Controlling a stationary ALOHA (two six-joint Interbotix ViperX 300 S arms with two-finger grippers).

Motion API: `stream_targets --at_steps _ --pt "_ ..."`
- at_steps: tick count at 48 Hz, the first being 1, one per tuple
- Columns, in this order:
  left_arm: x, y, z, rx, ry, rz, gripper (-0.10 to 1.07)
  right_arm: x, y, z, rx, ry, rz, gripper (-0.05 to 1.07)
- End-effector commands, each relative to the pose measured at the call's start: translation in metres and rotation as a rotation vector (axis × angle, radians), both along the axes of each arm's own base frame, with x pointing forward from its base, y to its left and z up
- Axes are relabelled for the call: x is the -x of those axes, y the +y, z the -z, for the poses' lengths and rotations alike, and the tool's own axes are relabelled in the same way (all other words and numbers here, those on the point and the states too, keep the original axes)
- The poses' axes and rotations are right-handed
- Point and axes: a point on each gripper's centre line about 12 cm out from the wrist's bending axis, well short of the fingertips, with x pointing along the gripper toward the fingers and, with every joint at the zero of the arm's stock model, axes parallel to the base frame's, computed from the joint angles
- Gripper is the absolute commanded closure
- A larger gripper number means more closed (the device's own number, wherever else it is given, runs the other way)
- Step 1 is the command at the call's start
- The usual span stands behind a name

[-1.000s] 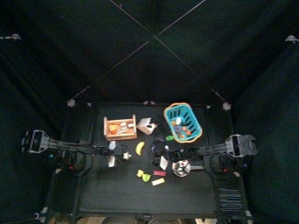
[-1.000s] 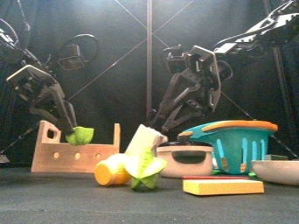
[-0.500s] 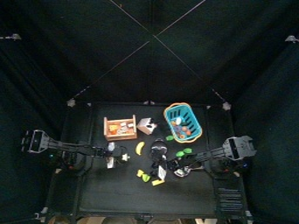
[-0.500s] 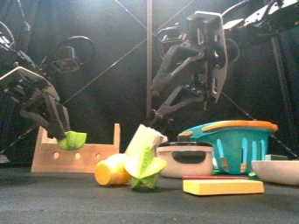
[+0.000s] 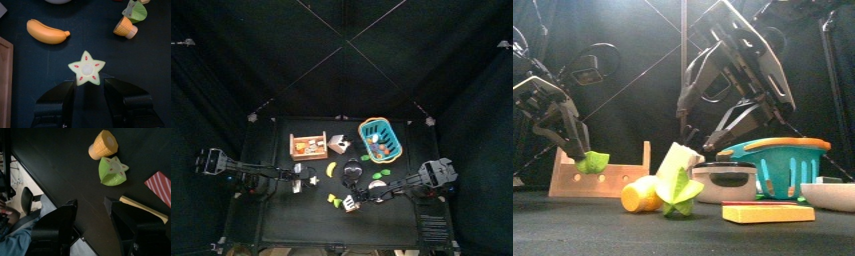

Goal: Grab starfruit top

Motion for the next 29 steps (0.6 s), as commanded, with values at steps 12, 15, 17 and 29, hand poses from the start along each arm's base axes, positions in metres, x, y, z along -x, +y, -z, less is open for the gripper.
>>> stream_targets --at_steps 12,15,17,29 --pt "0.003 0.000 0.001 0.007 -0.005 -0.005 0.22 -0.035 0.005 0.001 -0.039 0.018 0.033 0.19" --pt "0.005 0.000 0.004 0.006 0.003 -0.004 0.22 -0.034 0.004 0.000 -0.040 0.044 0.037 0.19" --pt "0.007 0.000 0.006 0.006 0.009 -0.004 0.22 -0.033 0.004 -0.001 -0.037 0.066 0.034 0.19" --pt "0.009 -0.001 0.007 0.015 -0.002 -0.012 0.22 -0.033 0.004 -0.009 -0.015 0.173 0.025 0.19"
